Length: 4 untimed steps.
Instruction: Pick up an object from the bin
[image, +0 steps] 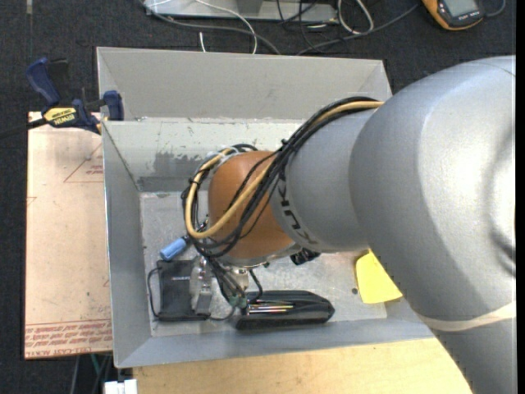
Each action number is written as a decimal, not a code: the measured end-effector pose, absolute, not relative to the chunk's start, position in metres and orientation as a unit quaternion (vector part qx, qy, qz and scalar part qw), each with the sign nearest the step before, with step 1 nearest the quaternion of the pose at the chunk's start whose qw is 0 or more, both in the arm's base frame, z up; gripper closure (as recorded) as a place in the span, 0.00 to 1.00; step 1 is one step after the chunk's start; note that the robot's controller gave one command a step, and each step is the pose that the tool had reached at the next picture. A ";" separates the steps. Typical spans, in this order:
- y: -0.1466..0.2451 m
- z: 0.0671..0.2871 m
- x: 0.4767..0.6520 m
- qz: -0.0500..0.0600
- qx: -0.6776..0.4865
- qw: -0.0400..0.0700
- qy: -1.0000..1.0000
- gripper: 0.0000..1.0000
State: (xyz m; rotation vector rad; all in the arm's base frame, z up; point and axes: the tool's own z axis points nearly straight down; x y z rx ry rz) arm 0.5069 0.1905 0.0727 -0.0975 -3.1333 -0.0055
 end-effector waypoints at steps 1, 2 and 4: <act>0.166 0.072 0.500 -0.004 0.004 0.000 -1.000 1.00; 0.213 0.071 0.520 -0.002 -0.002 0.002 -1.000 1.00; 0.098 0.076 0.513 -0.003 0.000 0.002 -1.000 0.00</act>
Offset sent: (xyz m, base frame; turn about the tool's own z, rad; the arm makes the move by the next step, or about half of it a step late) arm 0.0240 0.0542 -0.0027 -0.0459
